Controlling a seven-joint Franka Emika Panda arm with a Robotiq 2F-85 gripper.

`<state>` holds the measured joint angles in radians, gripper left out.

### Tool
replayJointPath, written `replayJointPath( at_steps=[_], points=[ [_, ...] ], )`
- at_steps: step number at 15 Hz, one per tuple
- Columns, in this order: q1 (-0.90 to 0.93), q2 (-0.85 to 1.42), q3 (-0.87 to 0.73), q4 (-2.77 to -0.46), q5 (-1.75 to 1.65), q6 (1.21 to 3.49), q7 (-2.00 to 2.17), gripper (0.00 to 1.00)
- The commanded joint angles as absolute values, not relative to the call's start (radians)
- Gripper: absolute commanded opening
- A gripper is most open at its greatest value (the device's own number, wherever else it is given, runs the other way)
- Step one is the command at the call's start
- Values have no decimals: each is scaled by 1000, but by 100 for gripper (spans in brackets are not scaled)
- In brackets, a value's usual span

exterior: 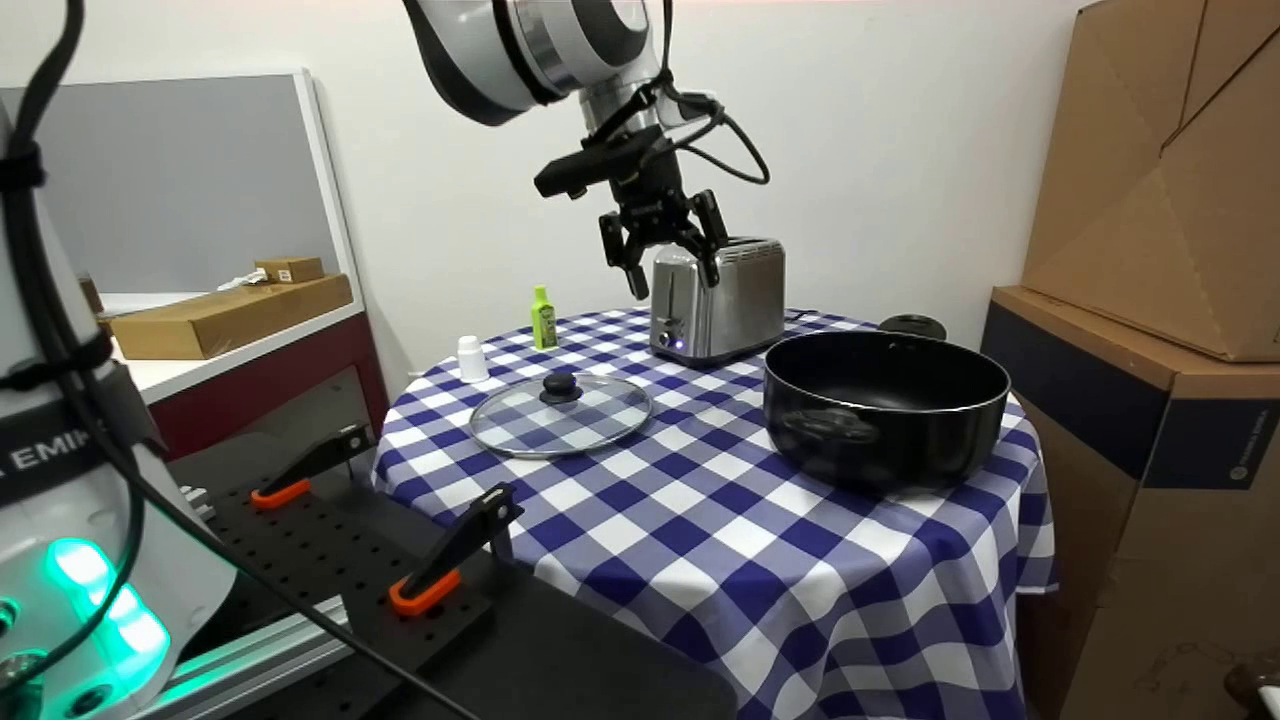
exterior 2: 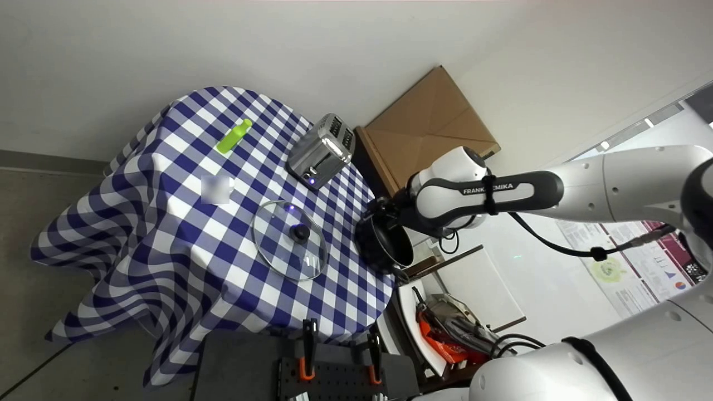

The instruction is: Push the toaster lever up

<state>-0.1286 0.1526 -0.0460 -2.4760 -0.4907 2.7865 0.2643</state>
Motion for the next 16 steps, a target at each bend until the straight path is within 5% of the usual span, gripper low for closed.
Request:
replayJointPath(
  at_steps=[1,16],
  points=[
    [-32,333,-125,-2343,-544,2856,327,100],
    [231,637,-280,-2104,-300,3051,274,100]
  ],
)
